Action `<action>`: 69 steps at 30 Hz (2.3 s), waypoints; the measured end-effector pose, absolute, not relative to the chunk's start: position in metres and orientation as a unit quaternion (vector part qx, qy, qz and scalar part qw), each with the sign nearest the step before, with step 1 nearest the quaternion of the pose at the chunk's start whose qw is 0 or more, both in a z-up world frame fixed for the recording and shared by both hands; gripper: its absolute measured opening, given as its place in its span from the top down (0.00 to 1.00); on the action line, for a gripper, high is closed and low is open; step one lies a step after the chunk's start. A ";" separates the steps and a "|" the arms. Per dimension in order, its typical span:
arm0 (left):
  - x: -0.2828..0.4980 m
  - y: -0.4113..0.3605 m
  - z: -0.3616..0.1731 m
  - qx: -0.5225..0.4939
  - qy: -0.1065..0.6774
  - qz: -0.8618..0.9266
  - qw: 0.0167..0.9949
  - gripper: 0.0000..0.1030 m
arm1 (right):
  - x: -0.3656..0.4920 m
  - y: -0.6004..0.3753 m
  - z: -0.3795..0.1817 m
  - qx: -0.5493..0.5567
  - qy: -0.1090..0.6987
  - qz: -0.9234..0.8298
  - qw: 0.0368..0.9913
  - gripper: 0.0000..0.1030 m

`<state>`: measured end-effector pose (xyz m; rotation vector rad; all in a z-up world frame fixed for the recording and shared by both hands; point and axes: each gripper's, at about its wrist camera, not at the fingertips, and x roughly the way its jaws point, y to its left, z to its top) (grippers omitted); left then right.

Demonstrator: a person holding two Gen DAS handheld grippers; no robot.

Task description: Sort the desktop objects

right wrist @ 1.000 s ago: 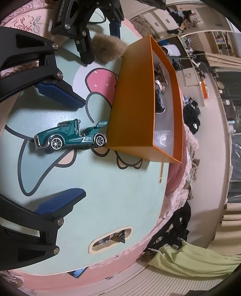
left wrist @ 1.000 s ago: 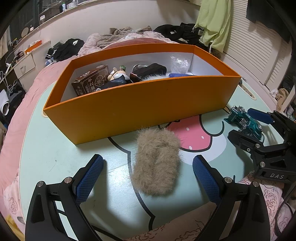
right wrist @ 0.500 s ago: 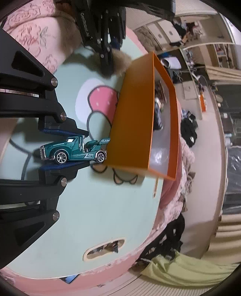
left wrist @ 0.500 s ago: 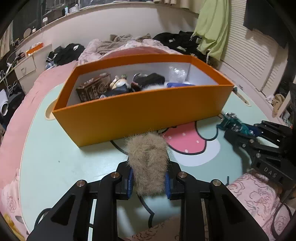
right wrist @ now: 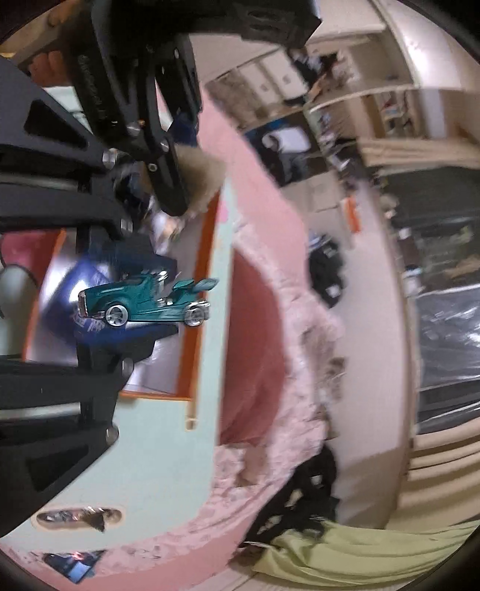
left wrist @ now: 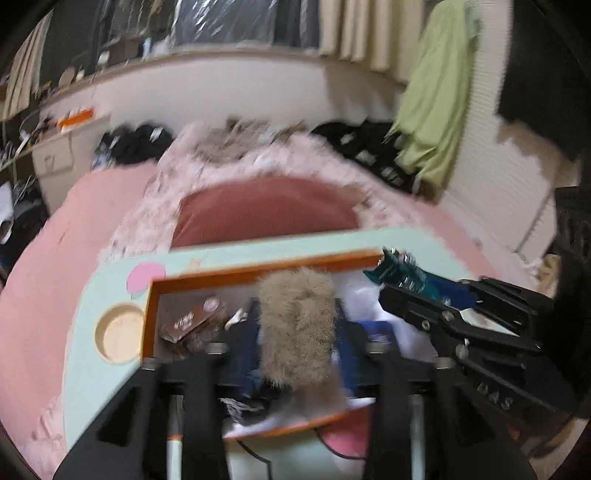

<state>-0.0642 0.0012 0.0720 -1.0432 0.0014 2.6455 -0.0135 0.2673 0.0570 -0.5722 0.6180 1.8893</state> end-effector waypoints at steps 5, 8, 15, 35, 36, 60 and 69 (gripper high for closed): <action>-0.068 -0.007 0.027 -0.384 -0.006 0.913 0.137 0.39 | -0.022 0.245 0.042 -0.267 0.177 0.802 0.505 0.37; -0.068 -0.003 0.022 -0.390 -0.007 0.911 0.130 0.38 | -0.016 0.249 0.042 -0.263 0.186 0.803 0.501 0.37; -0.069 0.010 0.013 -0.381 -0.006 0.914 0.142 0.38 | -0.002 0.245 0.040 -0.257 0.186 0.798 0.512 0.37; 0.000 -0.010 0.063 -0.374 -0.019 0.911 0.173 0.37 | 0.023 0.182 0.070 -0.208 0.191 0.804 0.523 0.20; 0.005 -0.010 0.060 -0.383 -0.013 0.906 0.179 0.37 | 0.023 0.178 0.065 -0.220 0.195 0.802 0.521 0.20; 0.052 0.016 0.034 -0.388 0.061 0.905 0.163 0.32 | 0.027 0.174 -0.006 -0.313 0.255 0.745 0.530 0.03; 0.008 0.004 0.003 -0.470 0.046 0.877 0.091 0.00 | 0.027 0.177 -0.009 -0.316 0.258 0.737 0.539 0.00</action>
